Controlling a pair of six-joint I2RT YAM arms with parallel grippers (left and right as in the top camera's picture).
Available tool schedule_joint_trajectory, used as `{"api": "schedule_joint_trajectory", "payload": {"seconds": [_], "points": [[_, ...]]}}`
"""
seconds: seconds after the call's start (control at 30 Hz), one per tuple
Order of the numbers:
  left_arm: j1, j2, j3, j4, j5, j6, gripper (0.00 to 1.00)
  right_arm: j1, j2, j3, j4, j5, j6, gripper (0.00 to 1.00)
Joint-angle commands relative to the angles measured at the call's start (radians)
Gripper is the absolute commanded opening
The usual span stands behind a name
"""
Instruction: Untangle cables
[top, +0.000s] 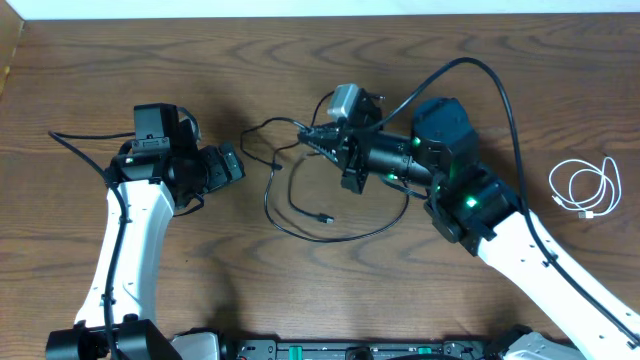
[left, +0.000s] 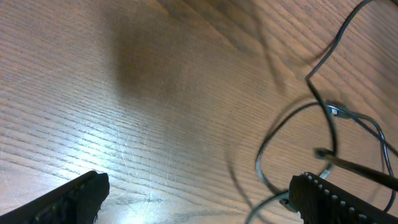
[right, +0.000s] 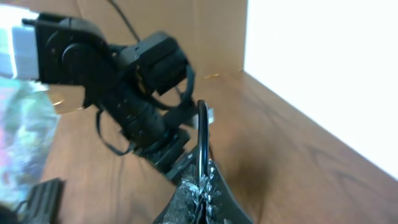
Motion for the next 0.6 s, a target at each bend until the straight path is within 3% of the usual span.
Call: {"api": "schedule_joint_trajectory", "payload": {"seconds": [0.0,0.27,0.57], "points": [[0.0,0.006,-0.003,-0.003,-0.003,0.002,0.98,-0.003,-0.056,0.005,0.032,0.079,-0.05,0.01],[0.0,0.006,-0.003,-0.003,-0.003,0.002,0.98,-0.003,-0.086,0.005,0.093,0.194,-0.191,0.01],[0.0,0.006,-0.003,-0.003,-0.003,0.002,0.98,0.003,-0.013,0.005,0.018,0.252,-0.19,0.01]]}}
